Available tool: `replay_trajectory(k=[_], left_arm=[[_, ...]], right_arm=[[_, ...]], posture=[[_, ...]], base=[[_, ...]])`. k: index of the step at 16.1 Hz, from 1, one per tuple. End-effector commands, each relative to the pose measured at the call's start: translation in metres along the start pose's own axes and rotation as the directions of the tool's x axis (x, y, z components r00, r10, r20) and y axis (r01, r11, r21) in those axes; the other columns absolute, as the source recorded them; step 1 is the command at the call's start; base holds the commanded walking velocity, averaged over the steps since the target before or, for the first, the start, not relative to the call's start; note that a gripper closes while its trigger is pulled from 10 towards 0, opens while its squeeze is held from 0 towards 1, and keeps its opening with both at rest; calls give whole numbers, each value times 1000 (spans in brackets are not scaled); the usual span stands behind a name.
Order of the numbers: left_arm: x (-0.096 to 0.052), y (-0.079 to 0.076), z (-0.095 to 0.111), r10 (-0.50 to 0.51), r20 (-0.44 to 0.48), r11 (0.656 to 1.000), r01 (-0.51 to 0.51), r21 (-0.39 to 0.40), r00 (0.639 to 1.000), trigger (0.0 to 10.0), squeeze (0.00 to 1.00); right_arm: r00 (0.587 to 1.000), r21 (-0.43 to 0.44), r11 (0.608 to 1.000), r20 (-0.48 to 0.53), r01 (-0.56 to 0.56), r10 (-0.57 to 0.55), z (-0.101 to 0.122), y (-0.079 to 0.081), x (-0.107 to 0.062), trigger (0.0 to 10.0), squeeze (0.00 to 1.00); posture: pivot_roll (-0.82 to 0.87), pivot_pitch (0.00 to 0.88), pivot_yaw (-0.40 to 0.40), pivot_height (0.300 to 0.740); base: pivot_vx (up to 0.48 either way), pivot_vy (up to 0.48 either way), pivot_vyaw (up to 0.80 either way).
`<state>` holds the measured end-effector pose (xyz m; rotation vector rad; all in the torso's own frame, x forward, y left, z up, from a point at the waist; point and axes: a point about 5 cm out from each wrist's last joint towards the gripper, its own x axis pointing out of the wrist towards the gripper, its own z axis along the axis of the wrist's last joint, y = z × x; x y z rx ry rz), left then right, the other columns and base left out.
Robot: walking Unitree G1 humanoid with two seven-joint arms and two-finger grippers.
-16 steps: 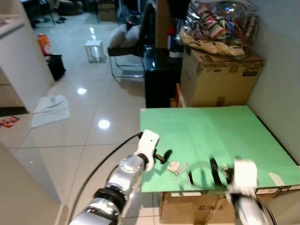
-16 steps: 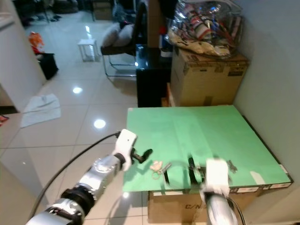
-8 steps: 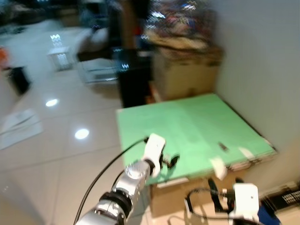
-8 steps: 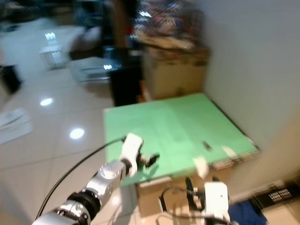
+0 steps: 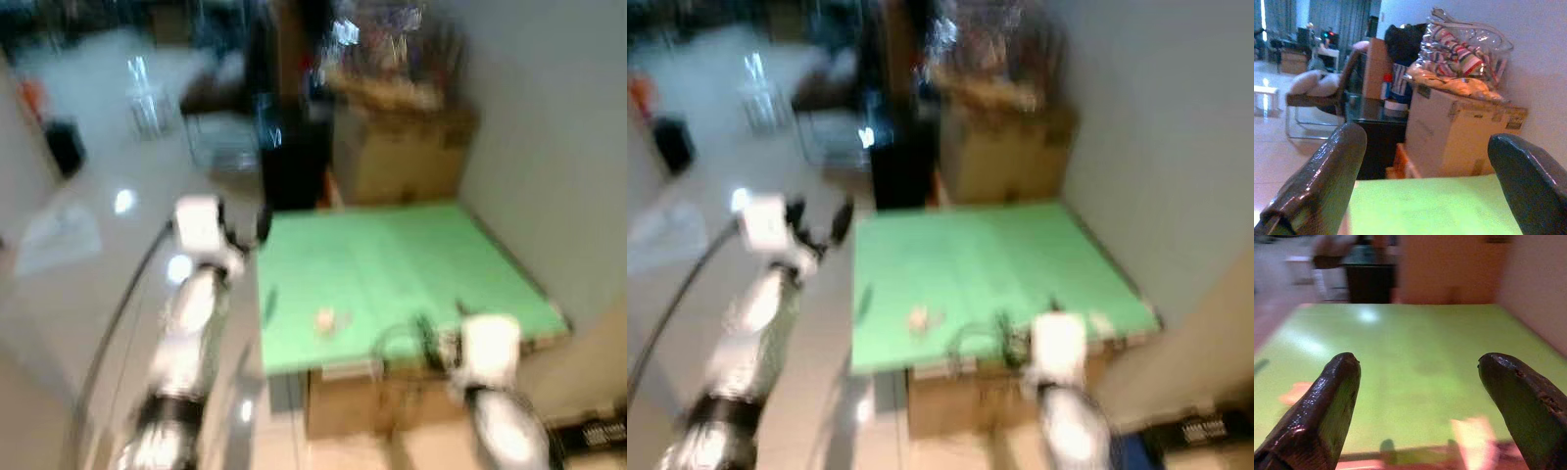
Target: Hang keys on a hook
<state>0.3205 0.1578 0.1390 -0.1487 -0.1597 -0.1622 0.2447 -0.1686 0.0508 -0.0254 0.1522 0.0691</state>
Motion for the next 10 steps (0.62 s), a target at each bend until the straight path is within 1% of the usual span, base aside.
replay_trajectory(k=[1,2,3,5,6,8,9,10], left_arm=[[-7,-2,1,-23,-13,1000,23,7,1000,10000,0],[-17,0,-1,-10,-26,1000,11,16,1000,10000,0],[-27,-1,-6,31,-57,1000,-31,1,998,10000,0],[-29,-9,-12,60,-73,998,-62,-33,996,10000,0],[-33,-11,-15,82,-95,996,-85,-30,992,10000,0],[-52,-10,-28,64,-157,997,-57,49,985,10000,0],[-53,-10,-27,57,-152,998,-50,47,987,10000,0],[-48,-13,-17,40,-117,997,-33,63,992,10000,0]], right_arm=[[1000,-1,1000,22,-3,3,8,-4,7,10000,0],[999,-7,1000,38,-10,10,13,-4,11,10000,0],[997,-28,999,79,-23,25,22,-3,17,10000,0],[991,-55,998,134,-20,27,34,-2,22,10000,0],[980,-77,997,200,7,9,48,-3,25,10000,0],[951,-83,996,309,19,8,80,-4,27,10000,0],[950,-81,997,312,19,7,81,-5,27,10000,0],[952,-80,997,306,20,6,79,-6,25,10000,0]], posture=[[-137,0,3,740],[-121,0,-10,740],[-107,0,-23,740],[-102,0,-31,740],[-109,0,-35,740],[-123,0,-37,740],[-125,0,-37,740],[-127,0,-38,740]], base=[[0,0,0],[0,0,0],[0,0,0],[0,0,0],[0,0,0],[0,0,0],[0,0,0],[0,0,0]])
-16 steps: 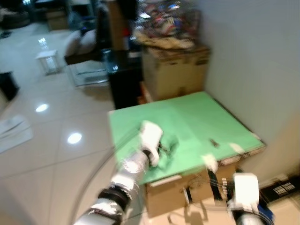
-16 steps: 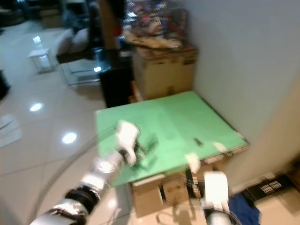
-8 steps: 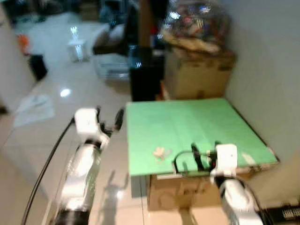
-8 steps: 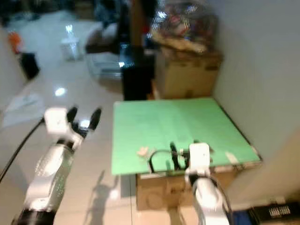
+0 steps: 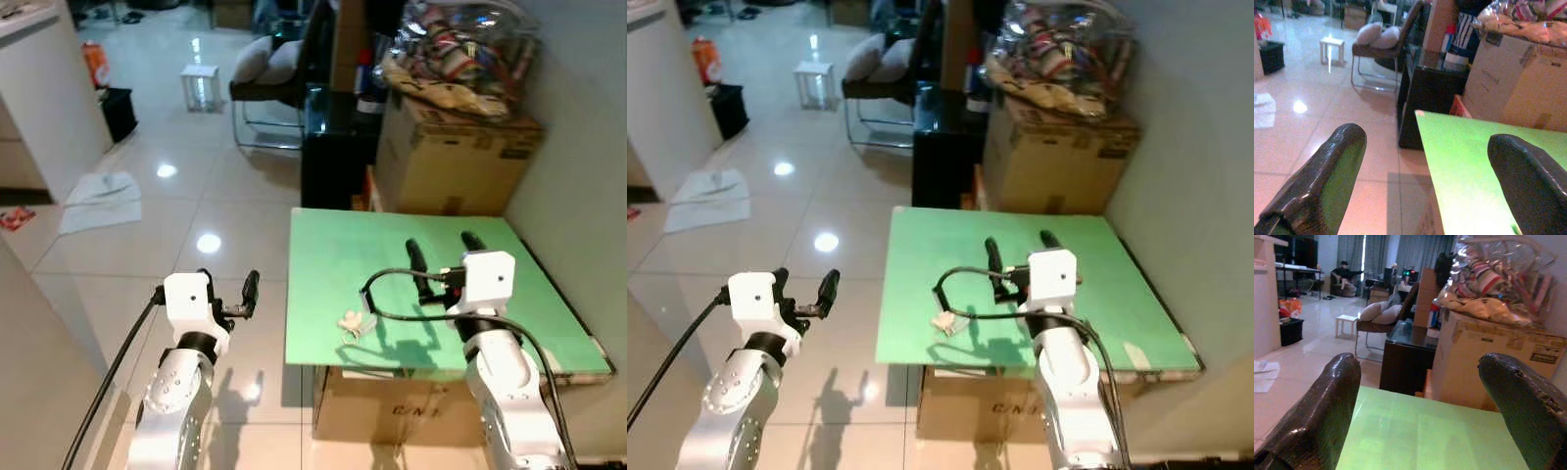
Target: Hang keys on a hook
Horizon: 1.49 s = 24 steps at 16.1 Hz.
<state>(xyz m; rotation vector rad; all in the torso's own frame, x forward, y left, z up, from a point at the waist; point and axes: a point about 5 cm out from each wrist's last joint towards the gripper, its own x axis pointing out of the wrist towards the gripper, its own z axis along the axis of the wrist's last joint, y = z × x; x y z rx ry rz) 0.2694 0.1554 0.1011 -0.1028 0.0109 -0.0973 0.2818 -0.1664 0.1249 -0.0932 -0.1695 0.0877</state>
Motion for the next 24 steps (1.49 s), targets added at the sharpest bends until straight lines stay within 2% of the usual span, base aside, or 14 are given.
replay_trajectory(k=[1,4,11,13,14,16,18,20,23,24], left_arm=[[7,-8,18,-35,67,999,34,17,997,10000,0],[22,-15,33,-19,107,1000,20,-8,994,10000,0],[26,-18,36,-23,109,1000,22,12,994,10000,0],[27,-19,37,-26,111,1000,25,10,994,10000,0],[28,-18,39,-27,118,1000,26,8,993,10000,0],[30,-16,42,-24,123,1000,22,15,992,10000,0],[32,-8,45,-7,130,1000,4,23,991,10000,0],[33,-4,48,-11,133,999,6,40,991,10000,0],[31,-1,50,-17,138,998,9,59,990,10000,0],[30,4,51,-16,134,997,7,74,991,10000,0]], right_arm=[[1000,-4,1000,-16,16,-16,-2,-5,-2,10000,0],[998,15,1000,-64,18,-17,-12,-1,-3,10000,0],[992,27,1000,-125,-5,8,-24,1,-9,10000,0],[984,80,997,-176,-14,28,-32,6,-12,10000,0],[974,124,992,-224,-10,38,-41,9,-15,10000,0],[958,145,989,-283,-9,51,-52,12,-22,10000,0],[915,185,983,-393,-18,91,-73,21,-32,10000,0],[887,239,971,-451,10,102,-85,25,-33,10000,0],[871,256,966,-481,26,104,-92,27,-34,10000,0],[849,272,962,-512,18,129,-99,33,-35,10000,0]], posture=[[-128,0,-36,740],[-140,0,-24,740],[-151,0,-14,740],[-146,0,-17,740],[-142,0,-18,740],[-139,0,-19,740],[-132,0,-14,740],[-123,0,-8,740],[-109,0,0,740],[-101,0,2,740]], base=[[0,0,0],[369,-299,0],[431,0,0],[219,0,0],[0,0,0],[0,0,0],[0,0,0],[0,0,0],[0,0,0],[0,0,0]])
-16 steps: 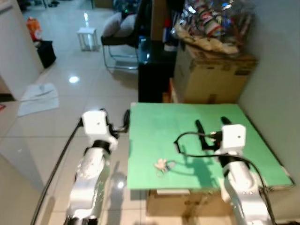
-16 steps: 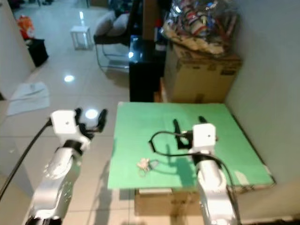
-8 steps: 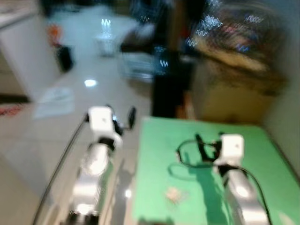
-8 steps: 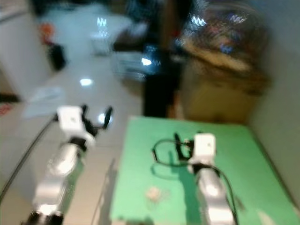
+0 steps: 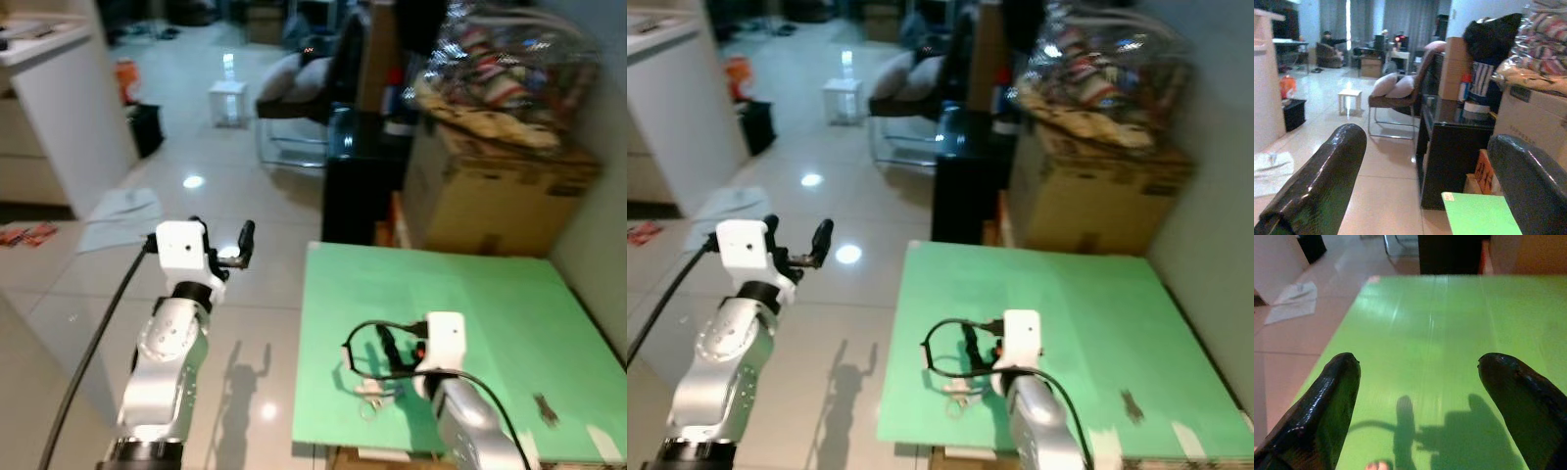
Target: Hang keys on a hook
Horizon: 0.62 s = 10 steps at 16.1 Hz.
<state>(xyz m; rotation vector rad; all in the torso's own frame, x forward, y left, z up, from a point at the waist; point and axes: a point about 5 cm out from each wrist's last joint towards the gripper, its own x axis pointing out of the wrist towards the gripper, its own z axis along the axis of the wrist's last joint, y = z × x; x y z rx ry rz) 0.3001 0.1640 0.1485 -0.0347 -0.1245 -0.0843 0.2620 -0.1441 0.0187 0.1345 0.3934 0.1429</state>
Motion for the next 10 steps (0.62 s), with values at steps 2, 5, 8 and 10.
replay_trajectory(k=[2,5,8,10], left_arm=[[1,1,3,-15,2,1000,15,5,1000,10000,0],[0,2,5,-20,6,1000,20,15,1000,10000,0],[-11,13,9,-16,-11,998,17,53,1000,10000,0],[-17,16,8,-15,-28,998,17,67,1000,10000,0]], right_arm=[[998,18,1000,-61,-16,17,-13,2,5,10000,0],[992,-30,998,-114,-51,47,-24,7,13,10000,0],[991,-48,995,-112,-84,78,-25,15,19,10000,0],[982,-42,994,-164,-103,95,-33,18,21,10000,0]], posture=[[-92,0,1,740],[-68,0,6,740],[-19,0,24,740],[2,0,27,740]], base=[[0,0,0],[0,0,0],[0,0,0],[0,0,0]])
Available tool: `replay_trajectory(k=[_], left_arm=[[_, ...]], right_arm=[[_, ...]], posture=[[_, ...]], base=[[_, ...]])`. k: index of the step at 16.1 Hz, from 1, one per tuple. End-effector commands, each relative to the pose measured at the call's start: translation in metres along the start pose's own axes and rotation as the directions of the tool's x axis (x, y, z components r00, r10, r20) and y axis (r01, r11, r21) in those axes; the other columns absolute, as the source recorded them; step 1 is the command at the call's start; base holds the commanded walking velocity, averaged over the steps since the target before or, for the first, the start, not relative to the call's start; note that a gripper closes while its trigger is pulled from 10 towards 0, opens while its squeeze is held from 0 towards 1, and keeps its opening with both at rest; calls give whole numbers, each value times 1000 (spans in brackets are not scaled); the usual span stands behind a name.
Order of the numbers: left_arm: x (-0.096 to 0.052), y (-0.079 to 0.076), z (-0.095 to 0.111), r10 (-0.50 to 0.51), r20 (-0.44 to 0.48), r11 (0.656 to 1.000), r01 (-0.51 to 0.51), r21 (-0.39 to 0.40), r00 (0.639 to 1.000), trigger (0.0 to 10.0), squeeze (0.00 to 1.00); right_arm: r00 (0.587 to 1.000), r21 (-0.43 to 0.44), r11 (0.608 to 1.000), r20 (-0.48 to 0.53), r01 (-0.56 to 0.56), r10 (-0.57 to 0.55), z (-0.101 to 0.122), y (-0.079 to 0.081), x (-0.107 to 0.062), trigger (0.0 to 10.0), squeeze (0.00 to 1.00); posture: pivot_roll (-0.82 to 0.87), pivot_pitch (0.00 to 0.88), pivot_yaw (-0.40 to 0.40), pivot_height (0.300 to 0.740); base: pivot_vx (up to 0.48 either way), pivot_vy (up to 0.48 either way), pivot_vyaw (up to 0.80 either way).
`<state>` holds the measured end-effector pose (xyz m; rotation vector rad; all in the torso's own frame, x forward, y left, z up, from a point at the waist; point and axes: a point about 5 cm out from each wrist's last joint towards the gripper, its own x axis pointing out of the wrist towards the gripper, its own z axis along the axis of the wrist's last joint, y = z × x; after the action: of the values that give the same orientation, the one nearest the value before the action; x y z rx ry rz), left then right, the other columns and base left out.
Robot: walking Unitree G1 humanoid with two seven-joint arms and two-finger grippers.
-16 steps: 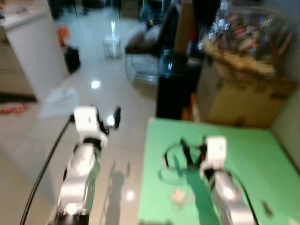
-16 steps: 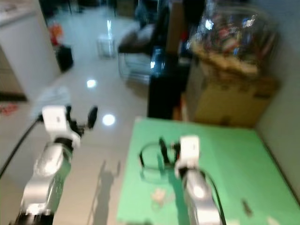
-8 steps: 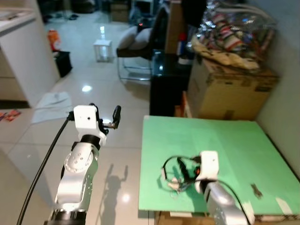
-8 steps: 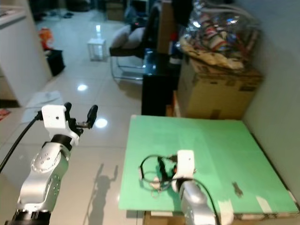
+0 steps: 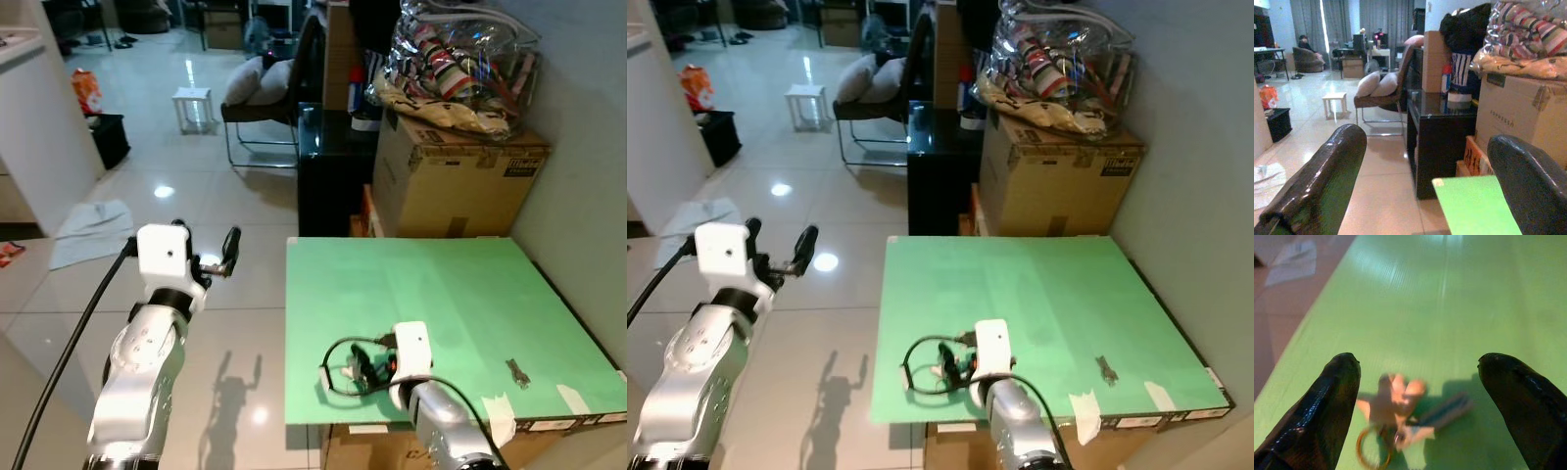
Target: Hang keys on a hook
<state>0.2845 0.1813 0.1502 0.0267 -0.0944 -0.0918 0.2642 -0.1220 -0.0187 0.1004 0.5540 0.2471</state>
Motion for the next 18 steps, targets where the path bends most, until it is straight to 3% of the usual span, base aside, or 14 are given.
replay_trajectory(k=[1,5,6,7,11,14,15,16,17,18], left_arm=[[-2,1,4,-5,4,1000,5,13,1000,10000,0],[-4,5,8,-2,-5,1000,2,22,1000,10000,0],[-5,5,8,-3,-8,1000,3,24,1000,10000,0],[-5,5,8,-5,-14,1000,5,24,1000,10000,0],[-7,2,7,-14,-29,1000,14,19,999,10000,0],[-6,1,7,-18,-31,1000,18,20,999,10000,0],[-6,1,7,-17,-31,1000,18,20,999,10000,0],[-6,0,7,-25,-31,999,25,31,999,10000,0],[-7,-6,6,-54,-33,997,56,54,998,10000,0],[-9,-16,2,-93,-53,993,96,69,994,10000,0]], right_arm=[[1000,3,1000,-11,-14,14,-1,2,3,10000,0],[999,-49,998,-18,-27,27,7,2,10,10000,0],[1000,-70,997,-10,-22,21,11,-1,11,2784,0],[1000,-87,996,-4,-16,16,14,-3,11,0,0],[1000,-36,999,-23,-3,2,10,-6,11,0,0],[999,-116,993,16,32,-31,14,-10,11,0,0],[989,-183,975,108,123,-104,27,-19,10,10000,0],[971,-170,972,201,162,-127,39,-23,8,10000,0],[924,-151,962,347,226,-162,56,-29,1,10000,988],[845,-125,946,496,298,-200,70,-32,-14,10000,1000]], posture=[[11,0,28,740],[27,0,35,740],[31,2,38,740],[30,4,40,740],[25,17,40,740],[22,18,38,740],[20,11,32,740],[18,8,27,740],[13,5,22,740],[3,4,20,740]], base=[[0,0,0],[0,0,0],[0,0,0],[0,0,0],[0,0,0],[0,0,0],[0,0,0],[0,0,0],[0,0,0],[0,0,0]])
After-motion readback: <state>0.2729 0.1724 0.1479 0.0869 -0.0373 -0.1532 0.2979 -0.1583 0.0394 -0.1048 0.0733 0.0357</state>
